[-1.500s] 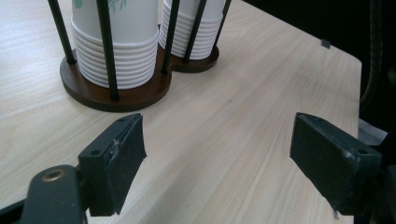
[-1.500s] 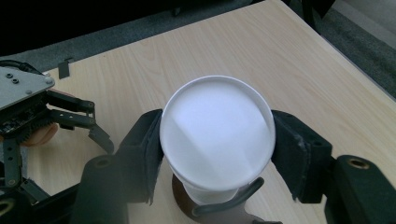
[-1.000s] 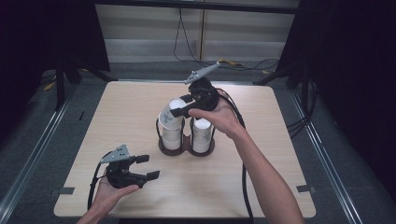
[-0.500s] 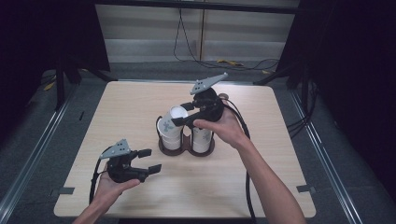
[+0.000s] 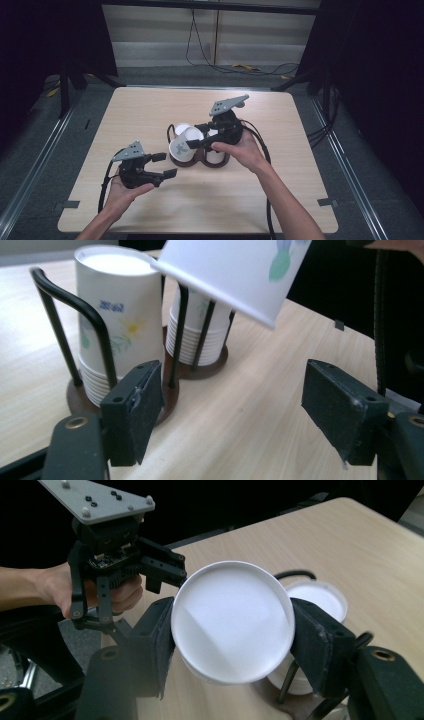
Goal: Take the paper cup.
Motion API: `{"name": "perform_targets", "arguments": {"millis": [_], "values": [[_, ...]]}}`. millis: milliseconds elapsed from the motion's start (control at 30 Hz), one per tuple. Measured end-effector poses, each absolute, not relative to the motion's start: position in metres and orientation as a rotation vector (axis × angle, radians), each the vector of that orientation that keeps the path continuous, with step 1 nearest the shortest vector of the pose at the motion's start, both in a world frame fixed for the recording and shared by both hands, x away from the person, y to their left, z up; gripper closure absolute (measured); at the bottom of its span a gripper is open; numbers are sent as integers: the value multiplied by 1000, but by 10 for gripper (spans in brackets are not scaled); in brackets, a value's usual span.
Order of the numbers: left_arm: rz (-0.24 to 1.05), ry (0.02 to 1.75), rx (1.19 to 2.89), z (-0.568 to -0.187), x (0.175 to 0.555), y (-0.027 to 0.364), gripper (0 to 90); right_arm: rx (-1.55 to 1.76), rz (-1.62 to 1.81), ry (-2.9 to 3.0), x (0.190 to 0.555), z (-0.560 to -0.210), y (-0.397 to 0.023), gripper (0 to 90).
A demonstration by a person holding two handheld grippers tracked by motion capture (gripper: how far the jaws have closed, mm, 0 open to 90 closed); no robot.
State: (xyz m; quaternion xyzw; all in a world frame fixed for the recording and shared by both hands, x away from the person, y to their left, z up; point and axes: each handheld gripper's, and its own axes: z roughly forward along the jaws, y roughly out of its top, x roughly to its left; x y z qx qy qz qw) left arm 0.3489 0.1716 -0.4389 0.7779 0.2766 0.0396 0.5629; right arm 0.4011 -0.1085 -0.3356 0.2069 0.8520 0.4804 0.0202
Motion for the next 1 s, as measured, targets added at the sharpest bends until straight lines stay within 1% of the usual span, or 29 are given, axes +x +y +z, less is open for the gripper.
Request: {"name": "perform_targets", "arguments": {"millis": [133,300,467,767,1000], "values": [[86,641,1843,-438,347,166,210,690,1519,2644,399,-352,-116,386],[85,632,1833,-436,349,161,161,693,1550,2631,392,-355,-123,386],[62,625,1828,-439,347,155,161,709,1585,2625,385,-363,-129,386],[83,615,1864,-443,344,151,162,747,1635,2635,376,-385,-132,386],[69,583,1860,-444,342,149,173,755,1684,2647,375,-396,-132,386]]}}
